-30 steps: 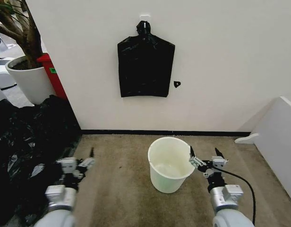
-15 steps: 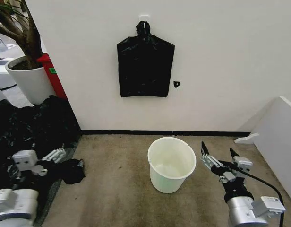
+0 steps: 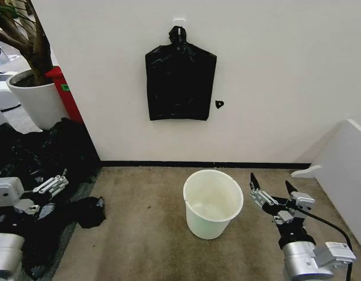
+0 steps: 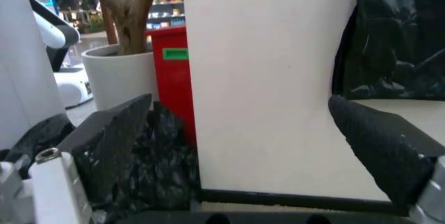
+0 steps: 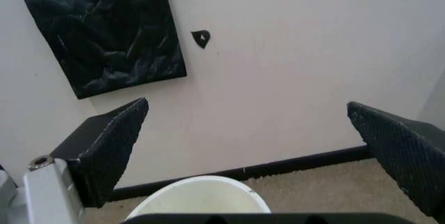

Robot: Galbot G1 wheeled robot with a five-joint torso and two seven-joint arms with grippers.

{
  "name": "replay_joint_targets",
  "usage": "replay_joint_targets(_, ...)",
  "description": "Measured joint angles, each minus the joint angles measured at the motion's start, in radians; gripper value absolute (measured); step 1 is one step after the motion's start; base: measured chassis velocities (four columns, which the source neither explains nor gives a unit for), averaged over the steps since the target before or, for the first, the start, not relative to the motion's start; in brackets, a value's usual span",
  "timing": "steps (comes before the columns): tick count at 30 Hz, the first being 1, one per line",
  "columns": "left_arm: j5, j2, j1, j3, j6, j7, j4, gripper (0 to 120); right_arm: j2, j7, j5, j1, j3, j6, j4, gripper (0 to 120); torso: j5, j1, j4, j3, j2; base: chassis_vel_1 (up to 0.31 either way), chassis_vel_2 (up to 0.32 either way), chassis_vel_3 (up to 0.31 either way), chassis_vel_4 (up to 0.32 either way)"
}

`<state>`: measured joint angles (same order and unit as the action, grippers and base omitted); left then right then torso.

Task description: Place the garbage bag over the trash bin.

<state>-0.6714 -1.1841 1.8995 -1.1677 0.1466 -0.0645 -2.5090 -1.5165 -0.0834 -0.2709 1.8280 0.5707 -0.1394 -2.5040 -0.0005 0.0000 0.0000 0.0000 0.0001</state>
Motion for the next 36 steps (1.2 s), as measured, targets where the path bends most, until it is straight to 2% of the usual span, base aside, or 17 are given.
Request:
replay_joint_targets(7, 0.0, 0.0, 0.003, 0.001, 0.0, 0.0, 0.003, 100, -0.003, 0.001, 0.006, 0.0, 0.0, 0.002, 0.002, 100, 0.0004, 0.0, -0.0001, 0.0, 0.0, 0.0, 0.0, 0.0, 0.0)
replay_joint_targets(13, 0.057, -0.017, 0.008, 0.057, -0.027, 0.012, 0.006, 100, -0.006, 0.002, 0.009, 0.0, 0.0, 0.003, 0.003, 100, 0.0005, 0.0, -0.0001, 0.0, 0.0, 0.0, 0.0, 0.0, 0.0)
replay_joint_targets(20, 0.065, -0.02, 0.008, 0.064, -0.031, 0.014, 0.007, 100, -0.009, 0.007, 0.016, 0.002, -0.001, 0.005, 0.003, 100, 0.0005, 0.0, 0.0, 0.0, 0.0, 0.0, 0.0, 0.0, 0.0)
replay_joint_targets(23, 0.099, -0.023, 0.009, 0.072, -0.078, 0.032, 0.008, 100, -0.012, 0.01, 0.019, 0.002, -0.001, 0.005, 0.003, 100, 0.0005, 0.0, 0.0, 0.0, 0.0, 0.0, 0.0, 0.0, 0.0)
replay_joint_targets(24, 0.126, -0.025, 0.009, 0.078, -0.117, 0.049, 0.008, 100, -0.012, 0.01, 0.02, 0.002, -0.001, 0.005, 0.003, 100, 0.0005, 0.0, -0.0001, 0.0, 0.0, 0.0, 0.0, 0.0, 0.0)
replay_joint_targets(26, 0.138, -0.026, 0.009, 0.081, -0.133, 0.055, 0.008, 100, -0.012, 0.011, 0.021, 0.002, -0.001, 0.006, 0.004, 100, 0.0006, 0.0, 0.0, 0.0, 0.0, 0.0, 0.0, 0.0, 0.0)
replay_joint_targets(36, 0.144, -0.027, 0.009, 0.083, -0.141, 0.06, 0.009, 100, -0.016, 0.012, 0.025, 0.004, -0.001, 0.009, 0.004, 100, 0.0005, 0.0, -0.0001, 0.0, 0.0, 0.0, 0.0, 0.0, 0.0)
